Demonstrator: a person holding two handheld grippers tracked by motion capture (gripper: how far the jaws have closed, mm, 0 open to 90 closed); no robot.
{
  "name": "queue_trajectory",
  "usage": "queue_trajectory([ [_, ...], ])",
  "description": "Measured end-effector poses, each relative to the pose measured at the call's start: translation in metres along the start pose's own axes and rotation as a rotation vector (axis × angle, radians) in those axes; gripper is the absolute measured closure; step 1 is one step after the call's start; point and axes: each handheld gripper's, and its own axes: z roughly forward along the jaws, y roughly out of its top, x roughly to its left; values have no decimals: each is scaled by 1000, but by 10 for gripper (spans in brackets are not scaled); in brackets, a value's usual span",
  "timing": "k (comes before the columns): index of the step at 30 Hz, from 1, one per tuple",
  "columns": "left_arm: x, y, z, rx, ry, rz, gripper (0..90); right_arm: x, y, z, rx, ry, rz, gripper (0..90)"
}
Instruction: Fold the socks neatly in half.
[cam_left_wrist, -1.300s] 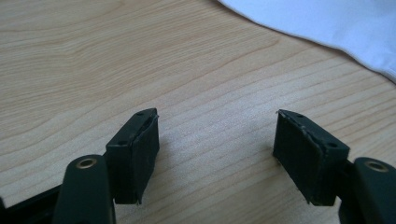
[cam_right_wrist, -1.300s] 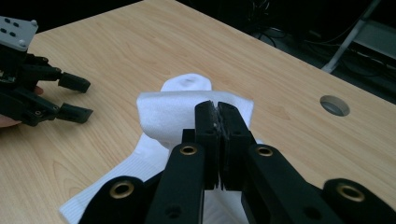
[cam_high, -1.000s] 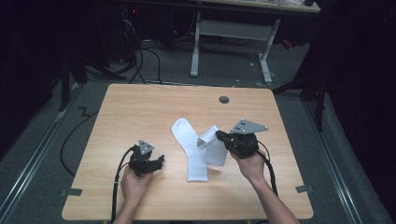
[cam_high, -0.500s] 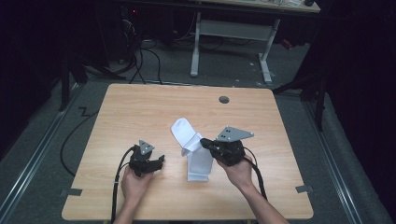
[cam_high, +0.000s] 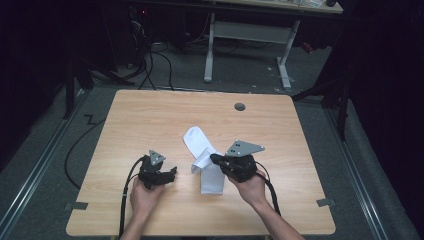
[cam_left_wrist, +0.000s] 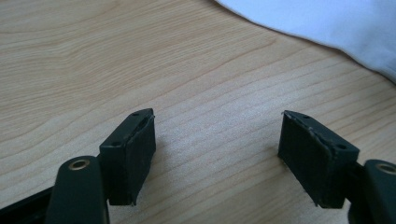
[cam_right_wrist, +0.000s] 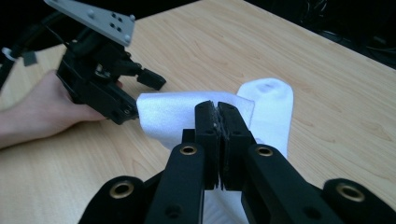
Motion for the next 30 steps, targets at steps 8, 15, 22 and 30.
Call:
queue_trajectory([
  [8, 5, 7, -1, -34, -55, -94, 371, -4, -15, 17, 17, -72, -37, 880],
  [15, -6, 29, -1, -44, -133, -76, 377, -5, -28, 25, 40, -67, -30, 880],
  [22, -20, 45, 11, -2, -181, -53, 378, -5, -39, 31, 64, -52, -23, 879],
  [30, -33, 51, 24, 45, -206, -31, 376, -7, -47, 37, 69, -37, 3, 877],
])
